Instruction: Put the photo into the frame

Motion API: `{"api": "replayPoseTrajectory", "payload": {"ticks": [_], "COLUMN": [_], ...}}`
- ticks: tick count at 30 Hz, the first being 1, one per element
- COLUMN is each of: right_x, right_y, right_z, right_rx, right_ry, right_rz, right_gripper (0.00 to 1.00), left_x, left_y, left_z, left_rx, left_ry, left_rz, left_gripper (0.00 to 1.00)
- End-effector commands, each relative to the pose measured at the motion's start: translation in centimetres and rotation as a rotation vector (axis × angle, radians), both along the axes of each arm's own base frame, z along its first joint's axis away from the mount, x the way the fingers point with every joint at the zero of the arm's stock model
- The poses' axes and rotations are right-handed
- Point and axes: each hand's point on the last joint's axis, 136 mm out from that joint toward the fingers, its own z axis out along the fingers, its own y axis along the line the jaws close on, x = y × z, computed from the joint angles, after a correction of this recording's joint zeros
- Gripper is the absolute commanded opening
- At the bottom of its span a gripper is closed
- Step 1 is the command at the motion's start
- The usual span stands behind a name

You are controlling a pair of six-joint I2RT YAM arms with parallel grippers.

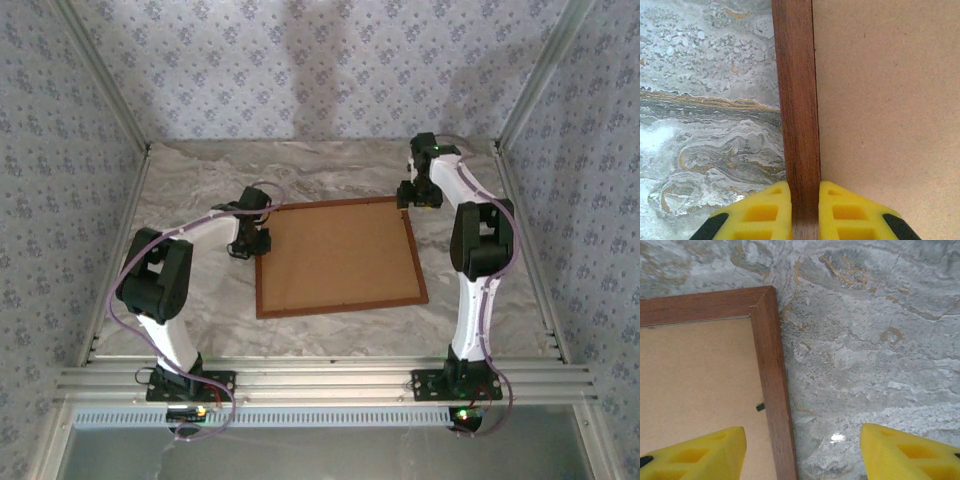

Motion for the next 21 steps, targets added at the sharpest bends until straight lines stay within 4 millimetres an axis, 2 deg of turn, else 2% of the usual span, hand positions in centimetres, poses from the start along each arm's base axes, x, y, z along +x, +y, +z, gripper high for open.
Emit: {"api": "replayPoseTrajectory", "payload": {"ticks": [1,8,21], "right_x": [-0.2,-0.2,-0.9], "right_y": [-0.5,-0.9,-0.6], "right_z": [-1.7,-3.1,-5.6], "right_rx": [-0.044,-0.081,-0.075], "right_ry": [0.033,0.062,0.123], "right_rz": [-0.006,0.005,0.014], "right_gripper": [0.64,0.65,0.65], "left_x": [0.1,0.1,0.0], "left_y": [-0.6,-0.7,-0.9], "left_z": [0.0,0.1,0.1], "left_rx": [0.009,0.005,-0.007], "left_ry": [0.016,0.017,0.023], "left_rz": [-0.037,-0.034,-0.026], "left_gripper": [0.09,0.05,0.04]}}
